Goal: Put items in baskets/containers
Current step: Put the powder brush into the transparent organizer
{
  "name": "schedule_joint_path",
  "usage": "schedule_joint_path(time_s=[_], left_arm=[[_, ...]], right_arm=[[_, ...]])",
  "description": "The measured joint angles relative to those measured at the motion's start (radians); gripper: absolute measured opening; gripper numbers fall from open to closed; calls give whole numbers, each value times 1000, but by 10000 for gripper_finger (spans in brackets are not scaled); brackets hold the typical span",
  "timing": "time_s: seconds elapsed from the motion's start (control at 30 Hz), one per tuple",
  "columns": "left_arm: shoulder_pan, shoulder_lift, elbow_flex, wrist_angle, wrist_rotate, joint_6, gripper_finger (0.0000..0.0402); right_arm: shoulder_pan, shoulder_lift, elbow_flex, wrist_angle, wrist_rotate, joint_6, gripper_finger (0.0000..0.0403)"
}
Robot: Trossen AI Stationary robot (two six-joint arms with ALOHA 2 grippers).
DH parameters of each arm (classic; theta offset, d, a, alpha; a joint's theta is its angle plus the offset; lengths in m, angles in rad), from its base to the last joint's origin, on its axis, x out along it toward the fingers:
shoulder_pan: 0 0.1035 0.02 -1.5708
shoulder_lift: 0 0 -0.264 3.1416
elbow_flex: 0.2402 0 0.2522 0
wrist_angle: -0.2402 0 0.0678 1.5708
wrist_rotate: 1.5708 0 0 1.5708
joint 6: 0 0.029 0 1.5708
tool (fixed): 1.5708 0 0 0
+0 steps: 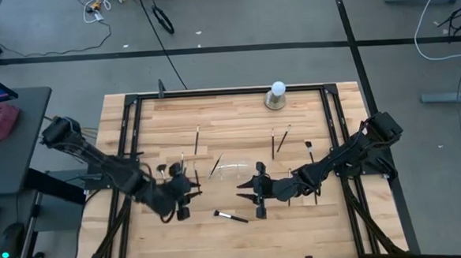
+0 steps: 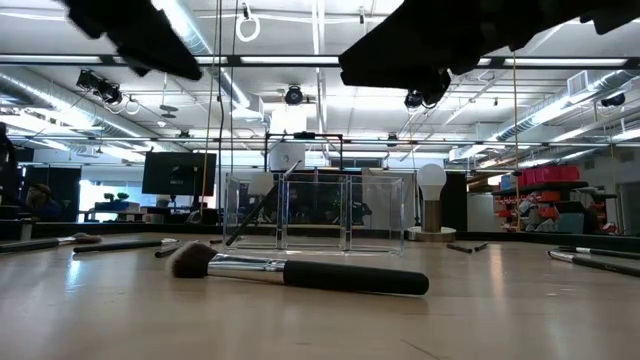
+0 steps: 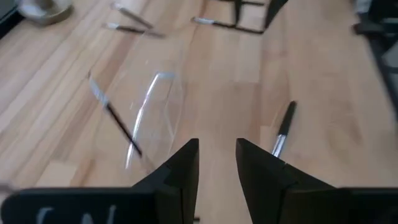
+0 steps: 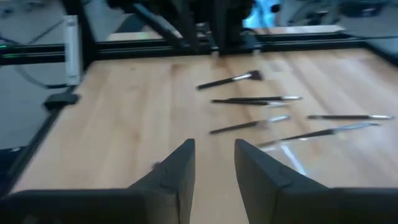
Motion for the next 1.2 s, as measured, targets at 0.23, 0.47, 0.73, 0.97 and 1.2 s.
schedule_joint_path(time_s=[0.23,0.47,0.73,0.97,1.2], left_arm=[[-106,118,-46,133,-195,-206,112],[-126,274,-46,364,-234,-222,112],[-111,385,-45,552,-234,-222,112],[-113,407,-46,640,-248,-203,112],[-118,407,-45,694,-276,-194,112]], right_arm=[[2,55,0,3,-139,21,151],[27,197,62,11,-172,37,212],[59,355,170,-24,-194,15,222],[58,406,177,-67,-231,64,206],[60,408,174,-173,-166,104,159]])
